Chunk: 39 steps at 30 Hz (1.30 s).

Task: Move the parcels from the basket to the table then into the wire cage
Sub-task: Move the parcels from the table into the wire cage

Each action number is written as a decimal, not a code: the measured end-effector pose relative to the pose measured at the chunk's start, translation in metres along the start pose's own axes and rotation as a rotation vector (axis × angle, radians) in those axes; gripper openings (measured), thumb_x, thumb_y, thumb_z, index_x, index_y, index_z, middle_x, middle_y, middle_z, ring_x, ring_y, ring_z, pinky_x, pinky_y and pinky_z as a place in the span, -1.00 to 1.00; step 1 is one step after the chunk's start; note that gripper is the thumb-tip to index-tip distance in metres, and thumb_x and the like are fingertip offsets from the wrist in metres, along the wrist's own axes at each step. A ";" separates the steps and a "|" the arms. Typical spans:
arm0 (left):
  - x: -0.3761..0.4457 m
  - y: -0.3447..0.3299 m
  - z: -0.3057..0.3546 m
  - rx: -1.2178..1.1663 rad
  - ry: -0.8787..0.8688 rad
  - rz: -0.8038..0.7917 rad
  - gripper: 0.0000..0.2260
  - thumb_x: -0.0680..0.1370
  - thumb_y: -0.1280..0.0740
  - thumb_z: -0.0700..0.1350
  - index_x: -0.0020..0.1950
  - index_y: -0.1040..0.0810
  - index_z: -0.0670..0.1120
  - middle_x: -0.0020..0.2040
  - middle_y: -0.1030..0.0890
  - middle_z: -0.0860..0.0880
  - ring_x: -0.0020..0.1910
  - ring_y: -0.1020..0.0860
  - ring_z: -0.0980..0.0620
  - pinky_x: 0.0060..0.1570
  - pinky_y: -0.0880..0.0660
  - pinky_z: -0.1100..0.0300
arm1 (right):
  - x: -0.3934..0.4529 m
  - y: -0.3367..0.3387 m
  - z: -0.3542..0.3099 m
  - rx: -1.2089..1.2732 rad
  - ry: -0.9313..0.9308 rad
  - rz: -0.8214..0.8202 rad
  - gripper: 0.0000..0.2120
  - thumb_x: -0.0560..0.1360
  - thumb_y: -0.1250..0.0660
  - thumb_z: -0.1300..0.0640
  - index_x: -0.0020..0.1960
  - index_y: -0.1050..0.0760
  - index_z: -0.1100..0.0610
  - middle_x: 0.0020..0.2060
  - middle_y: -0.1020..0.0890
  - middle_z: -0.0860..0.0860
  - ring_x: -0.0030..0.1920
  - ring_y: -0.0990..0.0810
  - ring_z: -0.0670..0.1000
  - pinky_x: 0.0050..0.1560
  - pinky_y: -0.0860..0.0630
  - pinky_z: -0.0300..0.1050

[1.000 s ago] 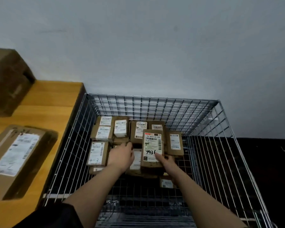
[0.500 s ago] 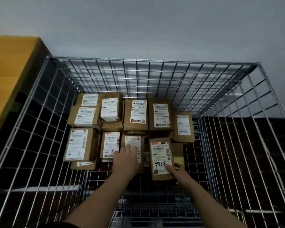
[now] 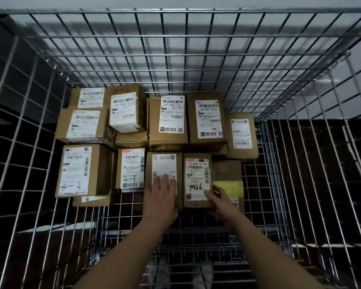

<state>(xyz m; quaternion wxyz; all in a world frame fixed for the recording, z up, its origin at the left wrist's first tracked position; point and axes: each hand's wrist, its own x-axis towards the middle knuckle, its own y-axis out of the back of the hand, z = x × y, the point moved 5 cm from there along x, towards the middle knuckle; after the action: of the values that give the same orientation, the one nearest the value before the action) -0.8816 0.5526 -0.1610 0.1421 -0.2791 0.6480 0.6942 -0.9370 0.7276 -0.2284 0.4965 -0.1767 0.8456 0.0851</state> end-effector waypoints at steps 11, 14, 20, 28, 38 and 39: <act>0.008 -0.011 0.004 0.034 -0.016 -0.014 -0.28 0.51 -0.32 0.08 0.52 0.01 -0.07 0.55 0.08 -0.14 0.51 0.04 -0.23 0.41 -0.14 -0.16 | 0.015 -0.012 0.005 -0.075 0.105 0.160 -0.42 0.61 -0.25 0.09 0.55 -0.09 0.08 0.41 -0.38 0.13 0.35 -0.42 0.16 0.33 -0.42 0.15; 0.008 -0.008 0.004 0.012 -0.010 -0.030 -0.30 0.52 -0.26 0.13 0.52 0.00 -0.07 0.55 0.09 -0.12 0.52 0.05 -0.23 0.41 -0.09 -0.17 | 0.013 -0.013 0.001 -0.169 0.104 0.188 -0.43 0.61 -0.24 0.07 0.54 -0.10 0.10 0.39 -0.42 0.13 0.34 -0.44 0.16 0.32 -0.42 0.08; -0.004 0.026 0.001 -0.061 0.026 0.017 -0.42 0.53 -0.24 0.08 0.48 -0.12 -0.07 0.50 -0.13 -0.12 0.47 -0.14 -0.15 0.36 -0.20 -0.04 | -0.022 -0.002 -0.030 -0.585 0.100 0.358 -0.43 0.59 -0.20 -0.12 0.47 -0.20 0.17 0.37 -0.39 0.16 0.29 -0.45 0.19 0.21 -0.46 0.05; -0.078 0.181 -0.003 -0.001 0.043 0.204 -0.64 0.56 -0.23 0.04 0.31 -0.33 -0.06 0.24 -0.48 -0.08 0.20 -0.48 -0.09 0.07 -0.38 0.07 | -0.171 -0.026 -0.163 -1.241 0.544 0.475 -0.69 0.57 -0.19 -0.07 0.20 -0.44 0.09 0.13 -0.54 0.04 0.10 -0.52 0.07 0.03 -0.52 -0.04; -0.258 0.358 -0.043 -0.144 0.206 0.516 -0.64 0.56 -0.19 0.04 0.30 -0.31 -0.09 0.25 -0.48 -0.11 0.19 -0.51 -0.12 0.06 -0.41 0.06 | -0.409 -0.117 -0.298 -1.340 0.990 0.566 -0.73 0.53 -0.22 0.02 0.18 -0.45 0.08 0.16 -0.54 0.03 0.20 -0.48 0.07 0.12 -0.41 -0.08; -0.273 0.367 -0.053 -0.145 0.228 0.539 -0.65 0.56 -0.19 0.04 0.29 -0.32 -0.09 0.24 -0.49 -0.11 0.18 -0.51 -0.12 0.06 -0.41 0.06 | -0.425 -0.129 -0.304 -1.359 1.016 0.567 -0.72 0.52 -0.22 0.02 0.19 -0.45 0.08 0.18 -0.54 0.03 0.22 -0.47 0.08 0.13 -0.42 -0.08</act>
<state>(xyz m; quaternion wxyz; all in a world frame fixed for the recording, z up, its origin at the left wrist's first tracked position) -0.8563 0.5017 0.2962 -0.1412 -0.1825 0.6592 0.7156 -0.9449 0.6022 0.2950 -0.1895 -0.2336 0.7425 0.5986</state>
